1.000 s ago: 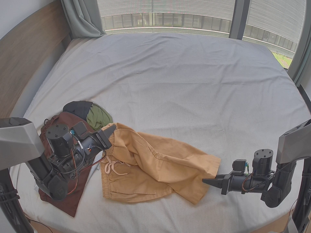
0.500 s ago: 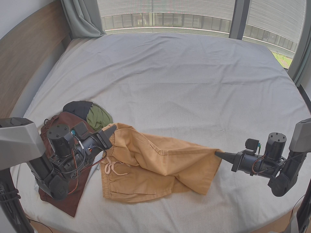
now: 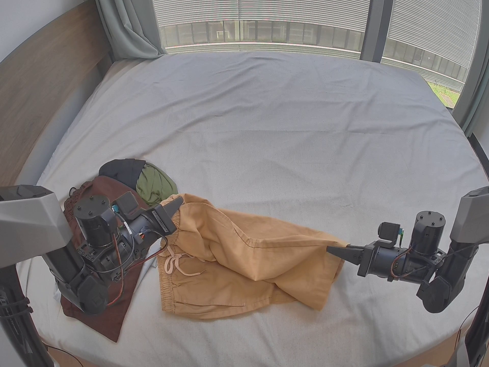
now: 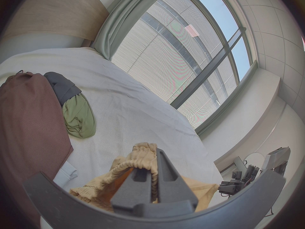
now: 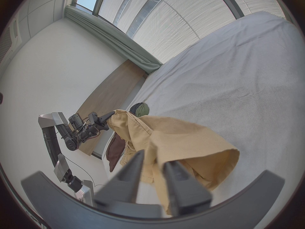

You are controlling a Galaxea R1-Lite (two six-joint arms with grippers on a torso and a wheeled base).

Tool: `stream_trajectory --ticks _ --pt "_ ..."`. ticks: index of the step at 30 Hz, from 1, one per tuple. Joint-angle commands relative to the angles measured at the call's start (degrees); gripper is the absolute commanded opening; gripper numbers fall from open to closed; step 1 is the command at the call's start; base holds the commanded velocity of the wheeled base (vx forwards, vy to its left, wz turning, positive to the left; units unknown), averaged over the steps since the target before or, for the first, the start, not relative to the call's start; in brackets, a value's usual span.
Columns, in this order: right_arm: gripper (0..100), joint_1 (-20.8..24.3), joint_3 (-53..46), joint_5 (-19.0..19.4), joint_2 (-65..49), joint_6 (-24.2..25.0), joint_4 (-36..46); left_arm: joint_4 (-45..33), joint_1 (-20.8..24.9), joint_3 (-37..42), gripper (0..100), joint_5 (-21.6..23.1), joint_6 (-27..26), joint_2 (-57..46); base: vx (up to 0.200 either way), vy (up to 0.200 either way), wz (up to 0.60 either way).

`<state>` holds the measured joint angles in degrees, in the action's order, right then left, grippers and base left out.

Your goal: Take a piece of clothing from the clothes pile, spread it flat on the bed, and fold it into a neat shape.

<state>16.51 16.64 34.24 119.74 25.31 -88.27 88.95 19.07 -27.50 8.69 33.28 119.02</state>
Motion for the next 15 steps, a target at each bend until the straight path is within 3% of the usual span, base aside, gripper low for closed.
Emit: stream_trajectory --ticks 1,15 --pt "100 0.9 0.4 0.0 0.7 0.0 -0.1 0.1 0.0 0.0 0 0.0 0.0 0.0 0.000 0.000 0.00" --pt "100 4.3 2.7 -0.3 3.0 0.1 -0.2 0.1 0.0 0.0 0 0.0 0.0 0.0 0.000 0.000 0.00"
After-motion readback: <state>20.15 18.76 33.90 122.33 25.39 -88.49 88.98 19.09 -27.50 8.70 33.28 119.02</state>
